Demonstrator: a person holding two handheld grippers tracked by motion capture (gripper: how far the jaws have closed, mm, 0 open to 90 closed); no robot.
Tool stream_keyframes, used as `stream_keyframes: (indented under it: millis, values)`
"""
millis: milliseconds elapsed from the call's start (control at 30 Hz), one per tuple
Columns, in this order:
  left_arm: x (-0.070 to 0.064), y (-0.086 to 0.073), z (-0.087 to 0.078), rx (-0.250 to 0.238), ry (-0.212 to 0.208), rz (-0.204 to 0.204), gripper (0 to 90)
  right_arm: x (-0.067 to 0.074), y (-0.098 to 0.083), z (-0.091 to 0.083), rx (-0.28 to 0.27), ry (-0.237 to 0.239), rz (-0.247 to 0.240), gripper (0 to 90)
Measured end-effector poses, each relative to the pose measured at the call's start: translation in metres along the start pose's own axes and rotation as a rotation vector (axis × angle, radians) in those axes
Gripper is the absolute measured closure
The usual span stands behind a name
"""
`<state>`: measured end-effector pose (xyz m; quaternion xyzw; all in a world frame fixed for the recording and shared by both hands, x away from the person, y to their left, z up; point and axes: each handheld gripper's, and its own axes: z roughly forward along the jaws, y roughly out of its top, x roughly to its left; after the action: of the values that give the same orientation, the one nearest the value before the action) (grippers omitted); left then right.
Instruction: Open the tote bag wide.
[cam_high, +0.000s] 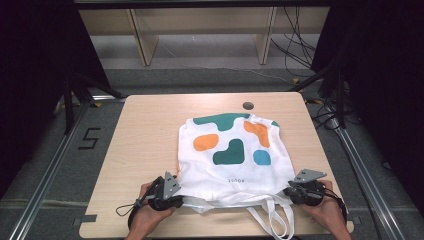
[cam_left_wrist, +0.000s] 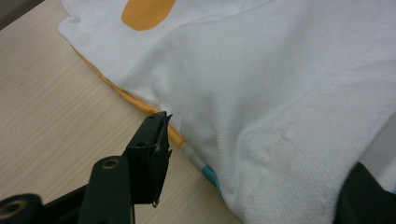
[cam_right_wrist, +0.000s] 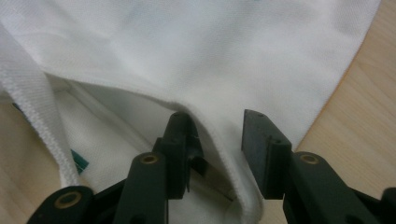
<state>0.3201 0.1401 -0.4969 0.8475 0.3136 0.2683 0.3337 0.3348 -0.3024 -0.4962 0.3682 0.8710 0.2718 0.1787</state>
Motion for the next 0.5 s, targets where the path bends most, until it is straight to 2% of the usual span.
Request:
stream_keyframes:
  millis: [67,200,233,267,333,400,500]
  values:
    - [0.0009,0.0004,0.0013,0.007,-0.008,0.006,44.3,-0.0001,-0.0002,0.0003,-0.004,0.0,-0.001,63.3]
    - [0.0022,-0.0004,0.0051,0.01,-0.04,0.019,58.8,0.0007,0.001,0.0007,0.0,0.004,-0.005,63.8]
    - [0.0044,0.0008,0.0058,0.005,-0.037,0.06,63.0,0.0011,0.0013,0.0017,-0.013,0.004,-0.024,63.9]
    - [0.0016,0.0001,0.0051,0.014,-0.035,0.028,65.7,0.0022,0.0012,0.0015,-0.007,0.008,-0.011,64.0]
    - [0.0011,0.0005,0.005,0.012,-0.03,0.039,73.3,0.0043,0.0013,-0.0001,0.0,0.005,0.001,65.9]
    - [0.0017,0.0015,0.0031,0.008,-0.028,0.049,76.8,0.0039,0.0019,0.0003,-0.014,-0.001,-0.037,69.2]
    - [0.0029,0.0043,0.0005,-0.021,-0.022,0.043,80.5,0.0058,0.0022,-0.0029,-0.015,0.002,-0.03,77.4]
